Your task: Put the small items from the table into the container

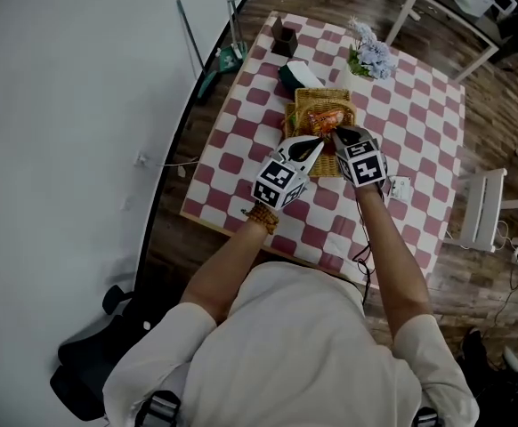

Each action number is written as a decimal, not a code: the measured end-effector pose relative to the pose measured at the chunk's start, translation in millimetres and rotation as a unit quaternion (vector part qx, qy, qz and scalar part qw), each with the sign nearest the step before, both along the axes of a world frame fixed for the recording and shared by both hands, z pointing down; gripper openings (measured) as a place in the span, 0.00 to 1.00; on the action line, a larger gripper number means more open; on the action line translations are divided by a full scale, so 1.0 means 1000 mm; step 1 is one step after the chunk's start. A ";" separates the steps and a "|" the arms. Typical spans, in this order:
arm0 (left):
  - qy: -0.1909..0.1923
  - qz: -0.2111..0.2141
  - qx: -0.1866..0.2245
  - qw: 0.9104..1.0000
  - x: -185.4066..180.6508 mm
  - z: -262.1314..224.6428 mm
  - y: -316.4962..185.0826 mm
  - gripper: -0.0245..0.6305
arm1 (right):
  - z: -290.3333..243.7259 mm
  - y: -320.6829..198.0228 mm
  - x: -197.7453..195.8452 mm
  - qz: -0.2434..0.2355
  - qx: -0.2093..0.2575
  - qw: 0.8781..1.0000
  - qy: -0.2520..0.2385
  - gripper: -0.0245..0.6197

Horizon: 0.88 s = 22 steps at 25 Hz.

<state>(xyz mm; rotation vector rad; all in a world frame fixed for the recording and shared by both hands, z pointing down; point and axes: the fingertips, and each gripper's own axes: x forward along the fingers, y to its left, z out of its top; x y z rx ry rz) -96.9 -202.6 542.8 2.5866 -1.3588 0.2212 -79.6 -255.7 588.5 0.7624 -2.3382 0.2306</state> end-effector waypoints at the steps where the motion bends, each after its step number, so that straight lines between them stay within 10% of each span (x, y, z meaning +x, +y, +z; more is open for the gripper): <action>1: 0.001 0.001 -0.001 1.000 0.000 0.000 0.001 0.08 | -0.002 -0.001 0.001 0.004 0.002 1.000 -0.006 0.11; 22: 0.088 0.087 0.114 0.986 0.070 -0.160 0.082 0.08 | -0.179 0.115 0.106 0.058 0.135 0.963 -0.226 0.16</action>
